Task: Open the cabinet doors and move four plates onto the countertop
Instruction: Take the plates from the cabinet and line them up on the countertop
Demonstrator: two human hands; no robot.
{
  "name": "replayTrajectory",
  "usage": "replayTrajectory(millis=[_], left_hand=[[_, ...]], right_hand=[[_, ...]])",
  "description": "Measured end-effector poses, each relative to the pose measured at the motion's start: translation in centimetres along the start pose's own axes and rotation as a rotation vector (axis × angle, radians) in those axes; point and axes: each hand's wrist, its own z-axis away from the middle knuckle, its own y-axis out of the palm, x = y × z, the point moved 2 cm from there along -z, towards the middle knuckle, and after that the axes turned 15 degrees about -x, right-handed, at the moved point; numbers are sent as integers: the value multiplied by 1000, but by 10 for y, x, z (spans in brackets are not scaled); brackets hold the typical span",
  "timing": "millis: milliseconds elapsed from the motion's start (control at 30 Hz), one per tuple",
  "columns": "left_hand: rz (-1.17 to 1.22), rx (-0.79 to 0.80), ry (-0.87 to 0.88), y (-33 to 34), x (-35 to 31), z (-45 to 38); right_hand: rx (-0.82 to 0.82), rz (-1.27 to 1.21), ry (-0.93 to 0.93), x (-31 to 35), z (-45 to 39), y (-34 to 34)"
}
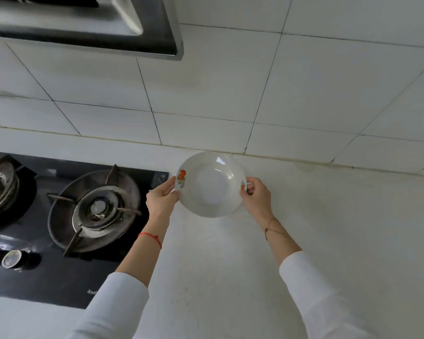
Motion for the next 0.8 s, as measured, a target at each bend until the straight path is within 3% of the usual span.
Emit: replayTrajectory(millis=[433,800], left_hand=[[-13,14,-104,50,24,-73],[-19,48,-111,53,36,-84]], right_hand=[[50,87,58,-29,-61,61],[75,101,71,-39,-70,75]])
